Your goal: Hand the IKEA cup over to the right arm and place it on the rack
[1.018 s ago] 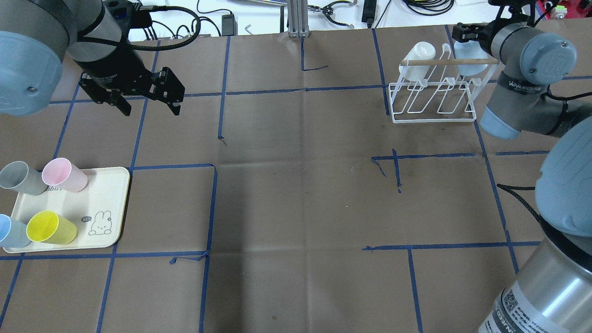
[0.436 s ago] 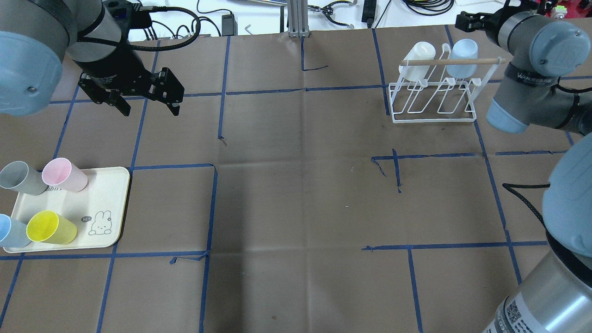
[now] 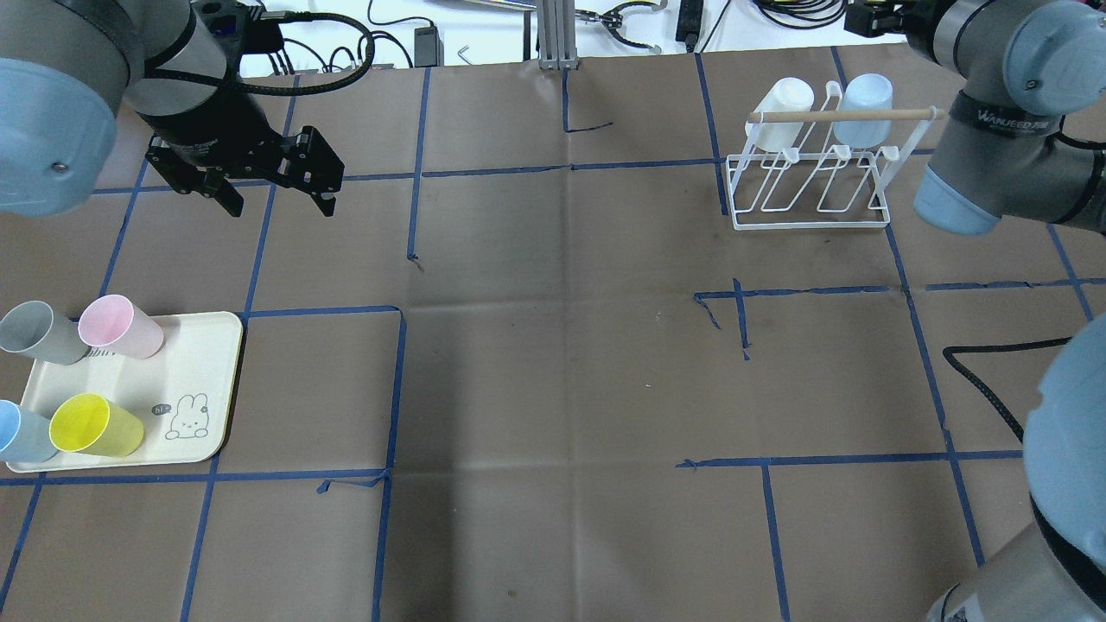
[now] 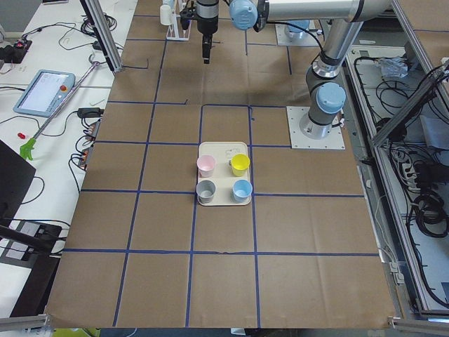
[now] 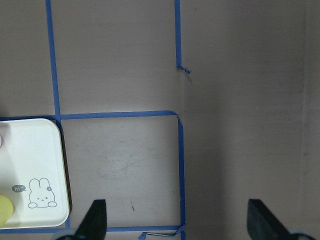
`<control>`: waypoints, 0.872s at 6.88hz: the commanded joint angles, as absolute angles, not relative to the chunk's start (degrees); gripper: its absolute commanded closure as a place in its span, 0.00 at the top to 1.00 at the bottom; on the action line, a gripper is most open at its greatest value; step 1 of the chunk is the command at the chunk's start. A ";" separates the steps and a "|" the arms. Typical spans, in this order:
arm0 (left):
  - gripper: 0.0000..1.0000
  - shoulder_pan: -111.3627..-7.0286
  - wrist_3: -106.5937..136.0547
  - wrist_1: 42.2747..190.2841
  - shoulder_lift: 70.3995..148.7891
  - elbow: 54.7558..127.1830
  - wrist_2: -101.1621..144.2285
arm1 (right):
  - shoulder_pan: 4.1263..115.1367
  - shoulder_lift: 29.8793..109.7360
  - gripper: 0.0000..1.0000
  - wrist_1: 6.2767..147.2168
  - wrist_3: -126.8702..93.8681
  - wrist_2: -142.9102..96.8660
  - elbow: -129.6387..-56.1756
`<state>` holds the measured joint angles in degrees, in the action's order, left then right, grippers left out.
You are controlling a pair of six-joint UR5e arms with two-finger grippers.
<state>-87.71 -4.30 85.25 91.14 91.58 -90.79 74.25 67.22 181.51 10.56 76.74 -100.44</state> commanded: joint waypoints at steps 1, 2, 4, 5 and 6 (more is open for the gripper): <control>0.99 -87.71 -4.31 85.25 91.14 91.58 -90.79 | 75.93 72.92 1.00 164.56 10.63 76.73 -100.28; 0.99 -87.71 -4.31 85.25 91.14 91.58 -90.79 | 78.90 74.78 1.00 156.44 10.46 77.69 -100.11; 0.99 -87.71 -4.31 85.25 91.14 91.50 -90.79 | 82.25 80.57 1.00 137.92 9.85 81.21 -99.06; 0.99 -87.71 -4.31 85.25 91.14 91.58 -90.79 | 84.53 83.12 1.00 128.68 9.32 81.47 -97.49; 0.99 -87.71 -4.31 85.25 91.14 91.58 -90.79 | 85.68 84.80 1.00 120.49 8.71 83.91 -96.17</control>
<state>-87.71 -4.31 85.25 91.14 91.56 -90.79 83.87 82.38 130.73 9.35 81.93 -97.71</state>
